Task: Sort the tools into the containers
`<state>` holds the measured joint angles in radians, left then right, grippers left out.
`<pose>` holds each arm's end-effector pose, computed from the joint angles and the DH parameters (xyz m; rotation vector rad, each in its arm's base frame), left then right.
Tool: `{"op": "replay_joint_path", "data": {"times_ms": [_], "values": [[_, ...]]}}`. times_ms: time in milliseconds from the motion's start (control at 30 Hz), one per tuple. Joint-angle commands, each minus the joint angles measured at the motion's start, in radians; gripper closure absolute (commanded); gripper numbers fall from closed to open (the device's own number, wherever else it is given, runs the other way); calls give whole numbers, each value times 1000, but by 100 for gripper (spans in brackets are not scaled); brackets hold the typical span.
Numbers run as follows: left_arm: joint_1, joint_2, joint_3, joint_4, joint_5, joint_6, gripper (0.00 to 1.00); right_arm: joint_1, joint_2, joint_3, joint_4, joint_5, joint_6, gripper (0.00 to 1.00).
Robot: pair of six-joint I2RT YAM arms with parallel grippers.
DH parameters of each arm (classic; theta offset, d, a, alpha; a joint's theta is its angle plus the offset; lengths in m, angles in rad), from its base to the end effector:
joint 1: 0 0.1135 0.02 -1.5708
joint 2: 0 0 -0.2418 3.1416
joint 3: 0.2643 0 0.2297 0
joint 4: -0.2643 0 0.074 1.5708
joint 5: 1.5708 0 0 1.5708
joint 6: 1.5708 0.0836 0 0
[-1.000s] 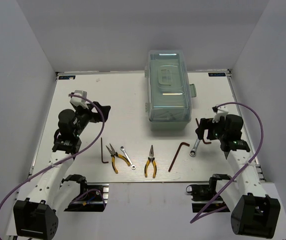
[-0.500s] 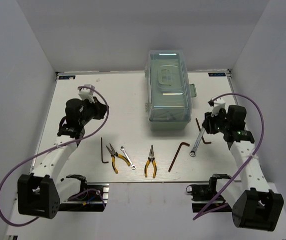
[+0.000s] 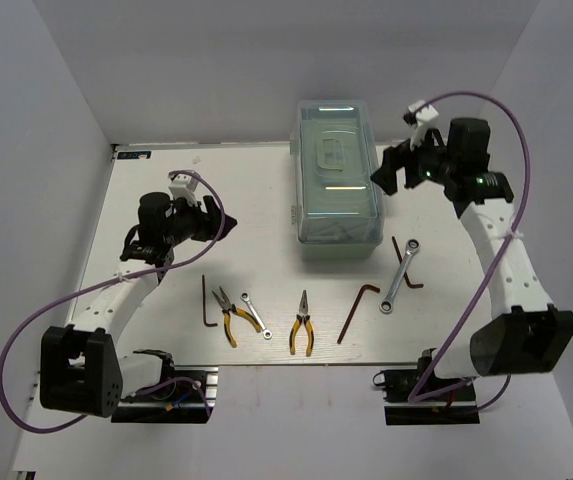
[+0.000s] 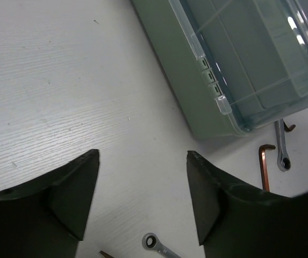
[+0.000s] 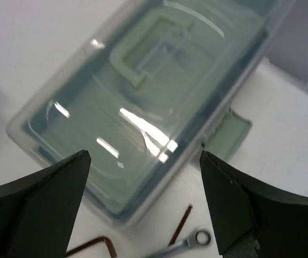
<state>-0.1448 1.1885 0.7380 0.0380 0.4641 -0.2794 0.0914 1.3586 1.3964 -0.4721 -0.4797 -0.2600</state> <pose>0.2834 -0.0791 0.2357 0.1728 2.0031 -0.7326 0.3179 0.0679 0.3559 -0.6400 1.8649 0.3700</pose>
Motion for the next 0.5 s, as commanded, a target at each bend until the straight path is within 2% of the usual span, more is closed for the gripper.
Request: {"op": "replay_joint_path", "data": {"times_ms": [0,67,100,133,233,267,333,367,400,467], "values": [[4,14,34,28,71,5,22,48,100,153,-46,-72,92,12],[4,28,34,28,94,5,19,79,225,313,-87,-83,129,55],[4,42,34,28,103,14,18,91,262,353,-98,-68,160,70],[4,52,34,39,122,14,18,128,362,477,-109,-56,174,78],[4,53,34,48,145,23,18,181,486,588,-97,-2,252,75],[4,53,34,48,145,23,16,195,493,590,-9,30,289,67],[4,53,25,59,165,32,16,229,510,567,41,78,332,60],[4,42,24,72,165,32,15,235,519,579,46,98,387,51],[4,42,24,82,174,32,15,244,540,593,47,121,410,47],[4,42,15,82,183,32,15,260,582,615,52,150,455,46]]}}
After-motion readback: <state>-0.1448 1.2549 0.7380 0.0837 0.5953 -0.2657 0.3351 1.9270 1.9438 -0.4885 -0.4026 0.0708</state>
